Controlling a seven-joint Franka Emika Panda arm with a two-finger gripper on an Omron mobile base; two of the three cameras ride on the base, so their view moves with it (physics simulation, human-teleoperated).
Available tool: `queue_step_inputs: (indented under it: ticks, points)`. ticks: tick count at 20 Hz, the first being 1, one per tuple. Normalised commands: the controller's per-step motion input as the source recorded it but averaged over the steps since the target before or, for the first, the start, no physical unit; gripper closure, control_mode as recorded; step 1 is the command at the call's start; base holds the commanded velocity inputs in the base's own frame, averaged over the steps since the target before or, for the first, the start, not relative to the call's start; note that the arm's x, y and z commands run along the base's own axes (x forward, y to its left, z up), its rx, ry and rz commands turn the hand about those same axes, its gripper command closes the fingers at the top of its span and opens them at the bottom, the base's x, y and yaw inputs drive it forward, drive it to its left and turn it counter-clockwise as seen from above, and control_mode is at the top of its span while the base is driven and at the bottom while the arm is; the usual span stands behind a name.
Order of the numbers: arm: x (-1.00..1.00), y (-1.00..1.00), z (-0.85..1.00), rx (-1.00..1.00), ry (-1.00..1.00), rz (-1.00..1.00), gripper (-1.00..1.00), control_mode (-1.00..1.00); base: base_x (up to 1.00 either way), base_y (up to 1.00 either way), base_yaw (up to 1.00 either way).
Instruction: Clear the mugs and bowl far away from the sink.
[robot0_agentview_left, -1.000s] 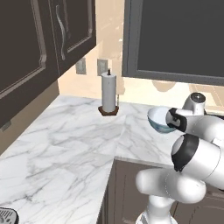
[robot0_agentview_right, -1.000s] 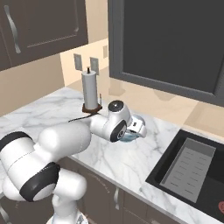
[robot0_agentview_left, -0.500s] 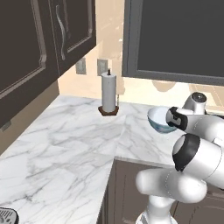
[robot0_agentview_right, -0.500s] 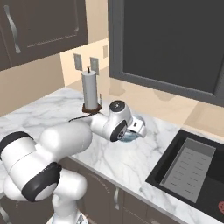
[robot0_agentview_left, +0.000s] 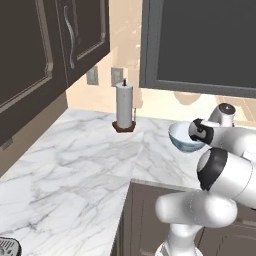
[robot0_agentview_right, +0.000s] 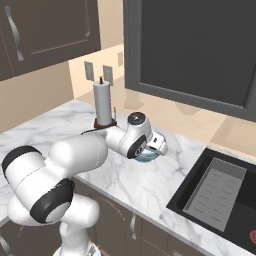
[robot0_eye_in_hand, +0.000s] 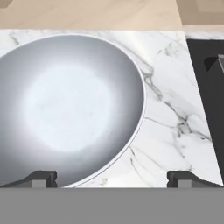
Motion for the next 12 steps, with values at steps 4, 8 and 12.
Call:
queue_step_inputs:
  ticks: [4, 8, 12]
  points:
    - [0.00, 0.00, -0.15, 0.23, 0.00, 0.00, -1.00, -1.00, 0.00, 0.00, 0.00]
    - [0.00, 0.00, -0.07, 0.22, 0.00, 0.00, -1.00, -1.00, 0.00, 0.00, 0.00]
    - [0.00, 0.00, 0.00, 0.01, 0.00, 0.00, -1.00, -1.00, 0.00, 0.00, 0.00]
